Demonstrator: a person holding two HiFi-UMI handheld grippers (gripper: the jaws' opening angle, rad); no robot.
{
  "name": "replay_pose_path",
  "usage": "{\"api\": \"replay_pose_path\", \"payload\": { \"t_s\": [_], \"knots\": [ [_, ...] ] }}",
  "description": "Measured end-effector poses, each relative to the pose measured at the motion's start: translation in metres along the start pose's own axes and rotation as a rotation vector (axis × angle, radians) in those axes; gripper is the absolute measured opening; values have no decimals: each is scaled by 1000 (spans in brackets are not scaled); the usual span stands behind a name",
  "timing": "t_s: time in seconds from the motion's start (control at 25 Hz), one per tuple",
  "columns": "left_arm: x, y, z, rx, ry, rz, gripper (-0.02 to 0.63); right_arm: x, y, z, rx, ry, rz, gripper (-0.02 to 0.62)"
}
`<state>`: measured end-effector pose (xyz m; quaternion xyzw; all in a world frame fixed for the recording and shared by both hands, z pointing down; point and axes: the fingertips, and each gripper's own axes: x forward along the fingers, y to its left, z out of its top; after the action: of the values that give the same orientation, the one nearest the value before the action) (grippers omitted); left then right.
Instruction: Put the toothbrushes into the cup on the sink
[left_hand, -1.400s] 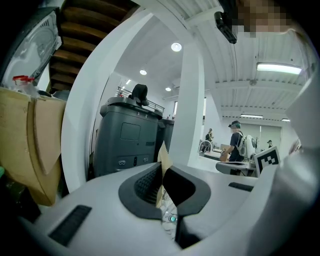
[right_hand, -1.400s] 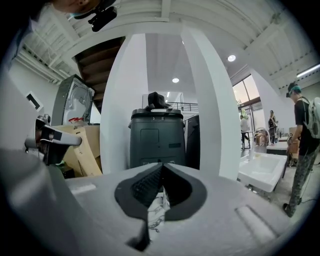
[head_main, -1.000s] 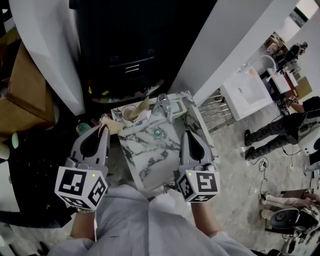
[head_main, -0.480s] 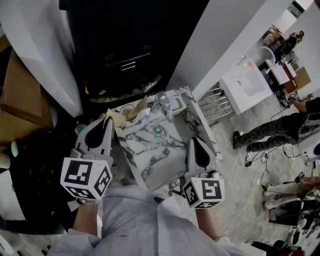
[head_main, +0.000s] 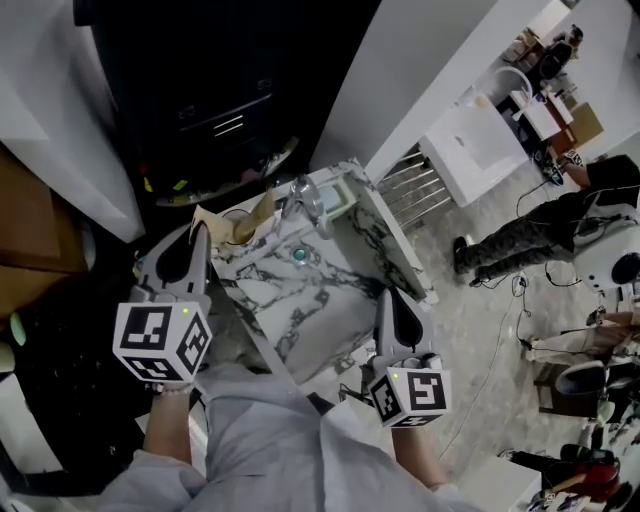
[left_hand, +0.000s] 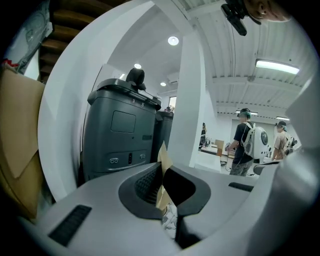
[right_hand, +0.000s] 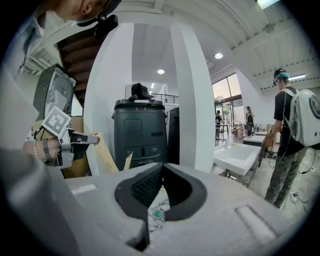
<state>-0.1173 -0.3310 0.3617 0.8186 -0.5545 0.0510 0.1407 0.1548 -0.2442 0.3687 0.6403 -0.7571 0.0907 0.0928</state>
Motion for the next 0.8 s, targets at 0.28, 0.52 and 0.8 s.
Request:
{"api": "replay_pose_path", "payload": {
  "t_s": [0.28,0.52,0.8],
  "knots": [
    [25,11,-16,3,24,-17,8,-9,-5,-14,27,36,-51,-2],
    [41,14,-39,8,67,-35,8,-15,-8,-23,47,59,-77,-2],
    [54,17,-63,28,101,-41,8,-23,-10,-30,48,74,-99,-2]
  ]
}}
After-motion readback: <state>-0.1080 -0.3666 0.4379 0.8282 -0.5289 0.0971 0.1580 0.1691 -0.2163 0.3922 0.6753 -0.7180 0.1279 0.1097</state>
